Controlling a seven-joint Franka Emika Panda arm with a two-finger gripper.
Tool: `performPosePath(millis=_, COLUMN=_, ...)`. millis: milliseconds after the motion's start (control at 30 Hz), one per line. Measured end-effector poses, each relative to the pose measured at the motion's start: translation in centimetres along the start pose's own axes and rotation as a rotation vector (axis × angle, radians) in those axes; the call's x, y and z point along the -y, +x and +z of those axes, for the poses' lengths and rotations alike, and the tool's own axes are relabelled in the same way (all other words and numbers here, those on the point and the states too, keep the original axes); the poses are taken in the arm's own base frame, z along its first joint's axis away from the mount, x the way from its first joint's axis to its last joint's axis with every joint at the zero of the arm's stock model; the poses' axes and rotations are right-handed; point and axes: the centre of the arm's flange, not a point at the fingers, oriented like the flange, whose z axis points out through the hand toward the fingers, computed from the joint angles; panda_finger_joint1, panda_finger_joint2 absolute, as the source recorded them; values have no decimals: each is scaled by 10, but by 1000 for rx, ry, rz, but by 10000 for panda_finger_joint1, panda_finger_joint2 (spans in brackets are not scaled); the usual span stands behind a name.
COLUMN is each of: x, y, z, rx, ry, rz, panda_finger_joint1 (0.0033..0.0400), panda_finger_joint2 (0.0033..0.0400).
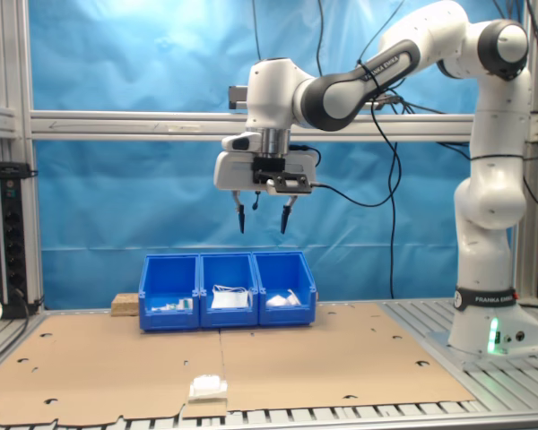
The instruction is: Pick and place sorting task of medical equipment.
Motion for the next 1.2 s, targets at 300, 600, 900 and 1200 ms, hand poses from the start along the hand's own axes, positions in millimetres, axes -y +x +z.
performPosePath(millis=300, x=0, y=0, z=0, rx=0, ry=0, rz=1, panda_finger_joint1=400, panda_finger_joint2=400)
performPosePath(millis=600, x=0, y=0, z=0, rx=0, ry=0, rz=1, panda_finger_joint1=400, panda_finger_joint2=400)
performPosePath(millis=900, x=-1, y=1, z=3, rx=2, ry=6, rz=0, panda_finger_joint1=400, panda_finger_joint2=400)
performPosePath(millis=1200, x=-14, y=14, z=16, rx=-5, ry=38, rz=-1, panda_finger_joint1=400, panda_finger_joint2=400)
